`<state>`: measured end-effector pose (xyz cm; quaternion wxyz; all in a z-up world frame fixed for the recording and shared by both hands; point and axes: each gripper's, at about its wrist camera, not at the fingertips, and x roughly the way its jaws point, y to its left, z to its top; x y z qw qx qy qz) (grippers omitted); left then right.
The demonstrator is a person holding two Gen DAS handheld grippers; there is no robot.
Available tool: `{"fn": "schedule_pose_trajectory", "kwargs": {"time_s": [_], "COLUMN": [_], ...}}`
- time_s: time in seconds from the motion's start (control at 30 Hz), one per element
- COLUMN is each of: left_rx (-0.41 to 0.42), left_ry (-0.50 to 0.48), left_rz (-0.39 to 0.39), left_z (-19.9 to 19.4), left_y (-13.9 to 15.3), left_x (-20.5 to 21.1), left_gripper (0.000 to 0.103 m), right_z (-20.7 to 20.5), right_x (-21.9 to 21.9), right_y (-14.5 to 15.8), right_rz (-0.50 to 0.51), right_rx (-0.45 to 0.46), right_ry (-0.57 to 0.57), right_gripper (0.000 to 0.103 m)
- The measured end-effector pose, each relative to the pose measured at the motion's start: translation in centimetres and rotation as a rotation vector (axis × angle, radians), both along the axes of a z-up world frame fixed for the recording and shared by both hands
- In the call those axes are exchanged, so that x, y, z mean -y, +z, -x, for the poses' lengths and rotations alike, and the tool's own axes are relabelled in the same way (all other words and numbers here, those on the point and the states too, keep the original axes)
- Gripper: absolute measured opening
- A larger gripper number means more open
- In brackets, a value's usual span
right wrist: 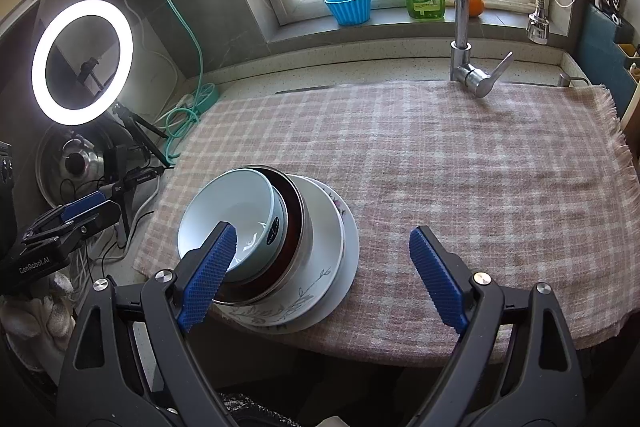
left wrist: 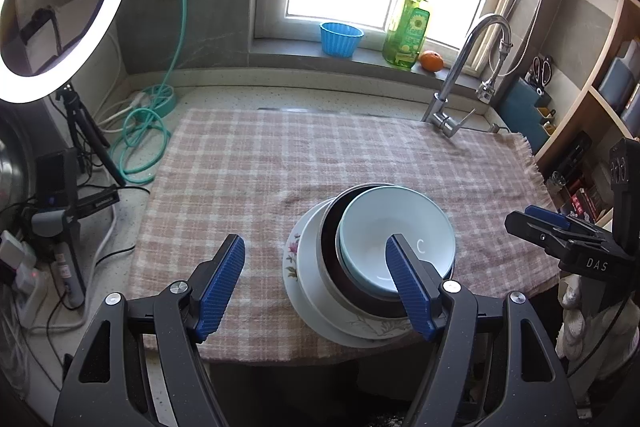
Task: Organize plates and bowls
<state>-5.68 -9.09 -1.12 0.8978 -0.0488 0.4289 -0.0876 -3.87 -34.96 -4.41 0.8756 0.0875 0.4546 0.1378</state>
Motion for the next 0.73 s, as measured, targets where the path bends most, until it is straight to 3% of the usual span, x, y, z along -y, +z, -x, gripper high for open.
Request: {"fn": "schedule_pose_trajectory", "kwargs": {"time_s": [0.73], "left_rx": [-0.001], "left_ry": [0.015], "left_rz": [-0.006], "left_z": [-0.69], "left_y": [-0.25], "left_x": [-0.25], "left_gripper": [0.073], "right_z": [-0.77], "right_x": [0.56], "right_y": [-0.97], "right_rz": [-0.019], "right_rx": [-0.035], "right_ry": [-0.025], "right_gripper": [0.091]}}
